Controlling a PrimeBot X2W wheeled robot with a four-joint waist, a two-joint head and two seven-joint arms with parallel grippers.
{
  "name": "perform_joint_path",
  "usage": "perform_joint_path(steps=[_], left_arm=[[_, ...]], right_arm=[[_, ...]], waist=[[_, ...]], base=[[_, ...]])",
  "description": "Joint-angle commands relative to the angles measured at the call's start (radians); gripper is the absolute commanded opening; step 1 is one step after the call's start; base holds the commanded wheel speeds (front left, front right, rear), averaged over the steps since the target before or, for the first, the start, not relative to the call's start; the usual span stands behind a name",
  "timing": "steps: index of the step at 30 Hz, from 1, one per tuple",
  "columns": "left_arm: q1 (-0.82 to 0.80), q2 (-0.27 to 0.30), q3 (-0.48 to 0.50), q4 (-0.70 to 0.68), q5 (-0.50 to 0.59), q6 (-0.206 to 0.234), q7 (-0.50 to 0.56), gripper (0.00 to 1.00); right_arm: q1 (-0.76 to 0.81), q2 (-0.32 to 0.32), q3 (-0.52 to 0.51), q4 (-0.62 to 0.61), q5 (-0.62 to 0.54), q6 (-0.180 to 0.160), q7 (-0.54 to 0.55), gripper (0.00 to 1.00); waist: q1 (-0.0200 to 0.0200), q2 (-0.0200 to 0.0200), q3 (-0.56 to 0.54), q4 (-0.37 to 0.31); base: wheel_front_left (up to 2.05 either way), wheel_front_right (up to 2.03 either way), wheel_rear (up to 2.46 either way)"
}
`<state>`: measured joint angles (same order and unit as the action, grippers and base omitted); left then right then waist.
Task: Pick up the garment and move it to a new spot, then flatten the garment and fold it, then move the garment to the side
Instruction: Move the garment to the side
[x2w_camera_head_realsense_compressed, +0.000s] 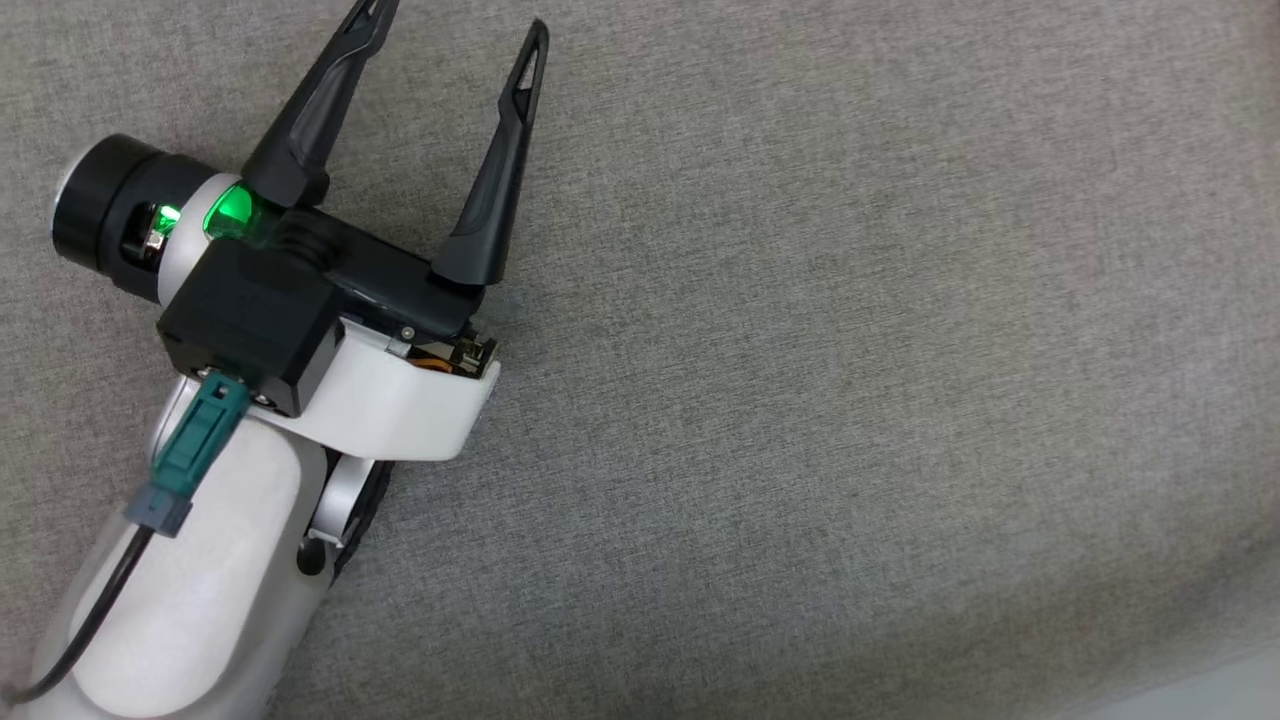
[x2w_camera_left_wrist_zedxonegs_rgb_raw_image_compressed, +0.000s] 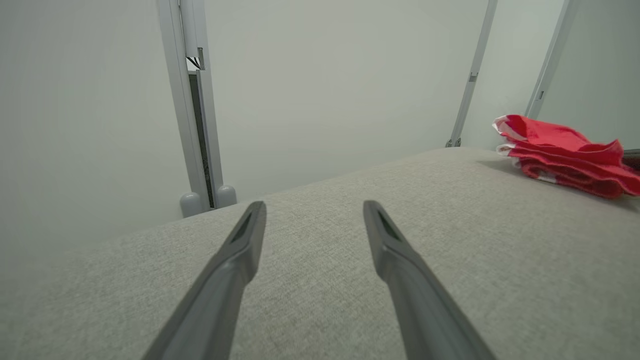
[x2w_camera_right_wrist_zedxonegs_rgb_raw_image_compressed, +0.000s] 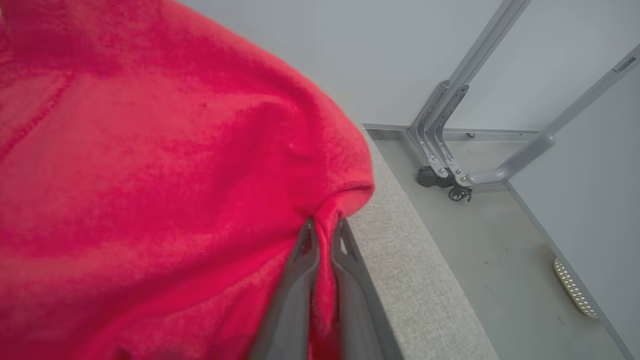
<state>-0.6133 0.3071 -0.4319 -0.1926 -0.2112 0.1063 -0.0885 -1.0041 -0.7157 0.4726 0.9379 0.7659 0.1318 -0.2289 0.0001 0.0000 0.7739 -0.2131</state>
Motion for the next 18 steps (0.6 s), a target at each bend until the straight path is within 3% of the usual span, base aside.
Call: perform_joint_path(steps=[1,4,5,6,13,18], left_arm=[[-0.012,0.015,0.005,0.006,0.011,-0.001,0.003,1.0],[-0.022,0.022,0.007,0.006,0.017,-0.001,0.01,1.0],[-0.025,0.024,0.007,0.006,0.017,0.0,0.011,1.0],[-0.026,0.024,0.006,0.007,0.016,0.0,0.011,1.0],[-0.008,0.01,-0.003,0.035,-0.002,0.005,-0.016,1.0],[0.042,0.004,0.005,0.072,-0.025,0.02,-0.049,1.0]], right_arm=[[-0.016,0.0,-0.001,0.012,0.01,-0.002,-0.008,0.0],[-0.038,0.006,-0.007,0.044,0.014,-0.002,-0.015,0.04],[-0.047,0.008,-0.016,0.059,0.014,-0.002,-0.022,0.43],[-0.052,0.013,-0.019,0.075,0.013,-0.002,-0.022,0.98],[-0.041,0.048,-0.05,0.176,-0.009,-0.002,-0.035,1.0],[0.046,0.069,-0.113,0.115,0.011,-0.002,-0.037,1.0]], waist=[[-0.0001,0.0,0.021,0.013],[-0.0001,0.0,0.033,0.014],[-0.0001,0.0,0.036,0.015],[-0.0001,0.0,0.037,0.015],[-0.0001,0.0,-0.017,0.016],[-0.0001,0.0,-0.109,0.006]], base=[[0.0,0.0,0.0],[0.0,0.0,0.0],[0.0,0.0,0.0],[0.0,0.0,0.0],[0.0,0.0,0.0],[0.0,0.0,0.0]])
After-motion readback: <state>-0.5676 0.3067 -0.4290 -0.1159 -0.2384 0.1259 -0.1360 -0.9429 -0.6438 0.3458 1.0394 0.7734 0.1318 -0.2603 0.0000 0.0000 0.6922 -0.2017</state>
